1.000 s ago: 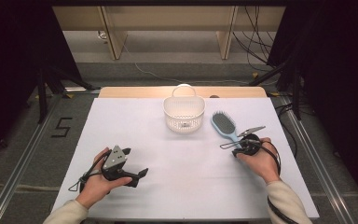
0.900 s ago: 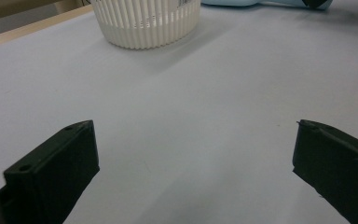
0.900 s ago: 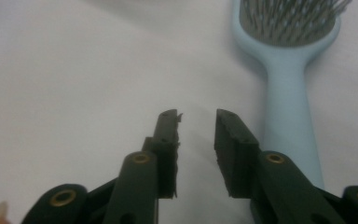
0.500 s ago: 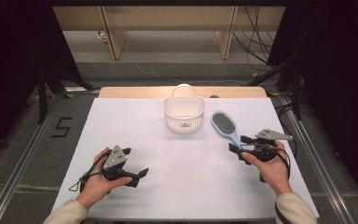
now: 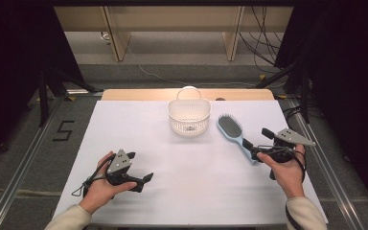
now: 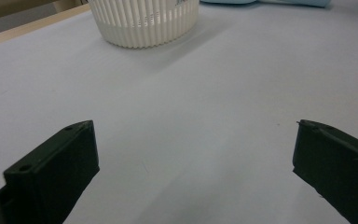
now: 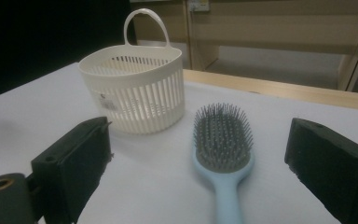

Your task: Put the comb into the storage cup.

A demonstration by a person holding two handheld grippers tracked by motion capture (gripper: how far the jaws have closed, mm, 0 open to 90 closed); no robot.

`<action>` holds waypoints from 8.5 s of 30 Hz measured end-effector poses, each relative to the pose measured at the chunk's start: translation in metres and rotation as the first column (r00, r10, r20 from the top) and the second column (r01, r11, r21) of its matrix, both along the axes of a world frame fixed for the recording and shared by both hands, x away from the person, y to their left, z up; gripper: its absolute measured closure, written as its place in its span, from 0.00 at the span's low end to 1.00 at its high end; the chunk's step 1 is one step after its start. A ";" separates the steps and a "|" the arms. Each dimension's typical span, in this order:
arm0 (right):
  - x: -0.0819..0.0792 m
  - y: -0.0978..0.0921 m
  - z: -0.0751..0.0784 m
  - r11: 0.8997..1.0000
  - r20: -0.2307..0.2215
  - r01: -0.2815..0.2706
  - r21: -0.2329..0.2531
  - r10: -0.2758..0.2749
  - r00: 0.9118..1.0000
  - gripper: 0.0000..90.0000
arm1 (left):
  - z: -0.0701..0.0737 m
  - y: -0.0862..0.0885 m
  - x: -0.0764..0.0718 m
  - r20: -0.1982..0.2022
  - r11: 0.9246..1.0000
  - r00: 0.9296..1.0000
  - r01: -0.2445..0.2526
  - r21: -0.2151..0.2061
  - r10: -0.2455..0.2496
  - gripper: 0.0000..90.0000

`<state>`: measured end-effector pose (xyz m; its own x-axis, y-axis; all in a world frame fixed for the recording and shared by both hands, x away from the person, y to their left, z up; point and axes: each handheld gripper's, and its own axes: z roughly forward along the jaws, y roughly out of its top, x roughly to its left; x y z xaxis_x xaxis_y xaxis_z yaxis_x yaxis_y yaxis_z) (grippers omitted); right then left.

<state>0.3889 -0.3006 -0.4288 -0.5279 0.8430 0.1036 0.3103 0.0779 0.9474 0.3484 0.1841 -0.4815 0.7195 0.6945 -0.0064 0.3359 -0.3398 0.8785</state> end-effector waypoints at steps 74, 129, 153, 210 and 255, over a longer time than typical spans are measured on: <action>0.139 0.065 -0.024 0.793 -0.723 -0.291 -0.536 -0.252 0.643 0.67 | 0.001 -0.004 0.003 -0.003 1.000 1.000 0.017 -0.020 -0.017 0.01; 0.122 0.046 -0.017 0.882 -0.705 -0.149 -0.447 -0.245 0.665 0.79 | -0.001 -0.003 0.003 -0.012 1.000 1.000 0.008 -0.020 -0.009 0.02; 0.082 0.033 -0.006 0.952 -0.555 -0.031 -0.306 -0.151 0.818 0.79 | -0.002 0.001 0.004 -0.013 1.000 1.000 -0.008 -0.006 0.008 0.02; 0.072 0.039 0.004 0.988 -0.320 0.071 -0.138 -0.113 0.941 0.79 | 0.001 0.000 0.001 0.004 1.000 1.000 -0.001 -0.005 0.001 0.02; 0.068 0.040 0.015 0.991 -0.197 0.110 -0.078 -0.123 0.973 0.78 | 0.000 -0.002 0.002 0.000 1.000 1.000 0.004 -0.010 -0.004 0.02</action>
<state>0.4573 -0.2611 -0.4135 -0.3997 0.9060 0.1394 0.5044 0.0904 0.8587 0.3502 0.1824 -0.4816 0.7221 0.6916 -0.0136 0.3347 -0.3322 0.8818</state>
